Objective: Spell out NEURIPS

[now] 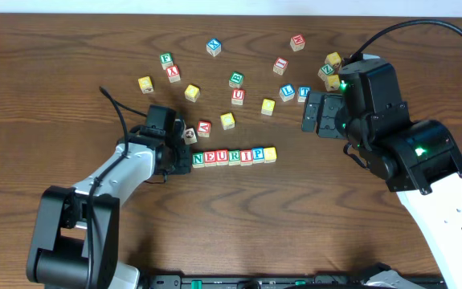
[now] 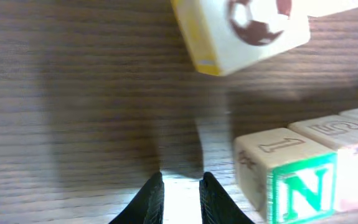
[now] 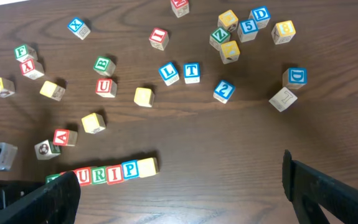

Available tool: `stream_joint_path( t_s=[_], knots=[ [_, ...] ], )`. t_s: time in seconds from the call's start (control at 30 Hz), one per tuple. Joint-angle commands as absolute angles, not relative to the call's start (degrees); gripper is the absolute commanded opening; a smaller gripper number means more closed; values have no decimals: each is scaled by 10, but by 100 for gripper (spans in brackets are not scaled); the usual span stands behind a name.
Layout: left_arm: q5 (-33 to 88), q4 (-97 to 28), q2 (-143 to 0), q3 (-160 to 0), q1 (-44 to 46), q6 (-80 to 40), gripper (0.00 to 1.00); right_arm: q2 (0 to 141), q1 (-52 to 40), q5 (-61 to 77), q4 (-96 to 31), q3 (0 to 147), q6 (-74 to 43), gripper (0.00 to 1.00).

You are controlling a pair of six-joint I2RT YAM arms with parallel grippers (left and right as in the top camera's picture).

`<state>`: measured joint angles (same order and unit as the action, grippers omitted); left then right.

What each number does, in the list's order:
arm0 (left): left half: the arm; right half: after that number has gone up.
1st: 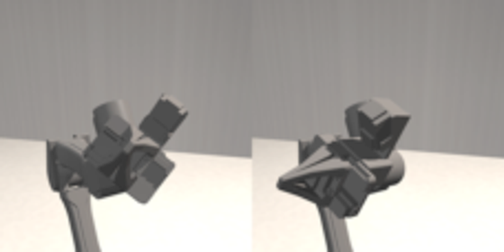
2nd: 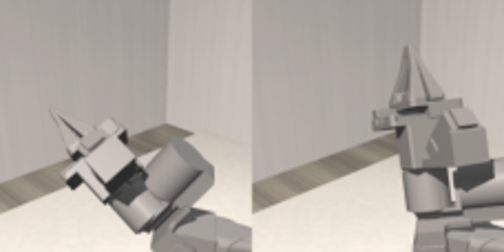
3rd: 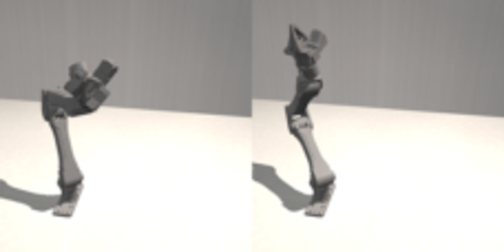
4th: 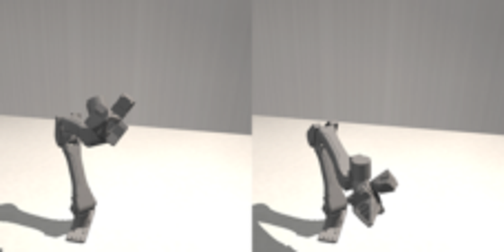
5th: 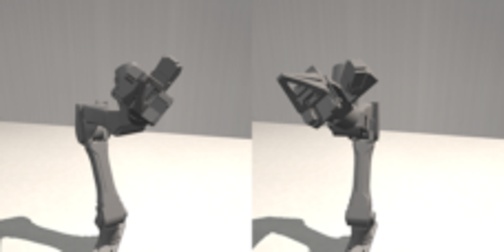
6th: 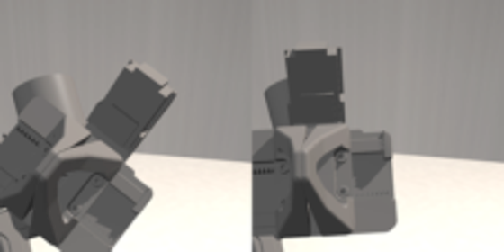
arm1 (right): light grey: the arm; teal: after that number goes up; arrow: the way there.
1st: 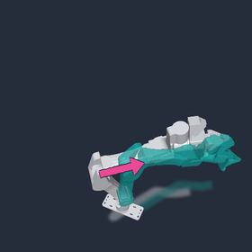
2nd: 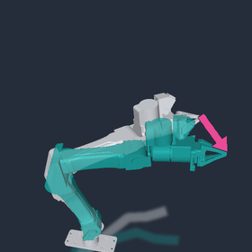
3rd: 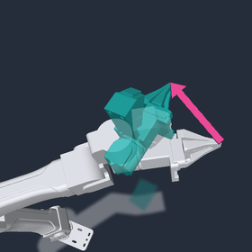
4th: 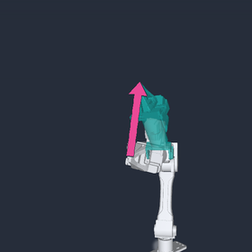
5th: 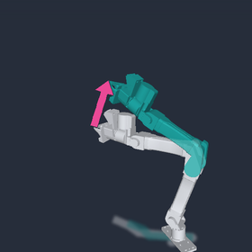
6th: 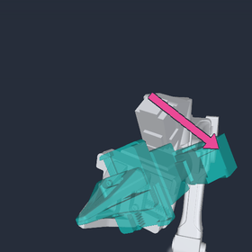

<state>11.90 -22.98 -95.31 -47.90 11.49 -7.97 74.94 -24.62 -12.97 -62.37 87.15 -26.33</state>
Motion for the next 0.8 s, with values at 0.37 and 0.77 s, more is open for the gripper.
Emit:
stream_joint_path(
  t_s=[0.37, 0.77],
  knots=[
    [107, -296, -843, -528, 62, -88, 86, 749, -243, -211, -626, 873, -256, 99],
    [107, -314, -616, -528, 62, -89, 99, 749, -243, -327, -626, 873, -256, 99]
  ],
)
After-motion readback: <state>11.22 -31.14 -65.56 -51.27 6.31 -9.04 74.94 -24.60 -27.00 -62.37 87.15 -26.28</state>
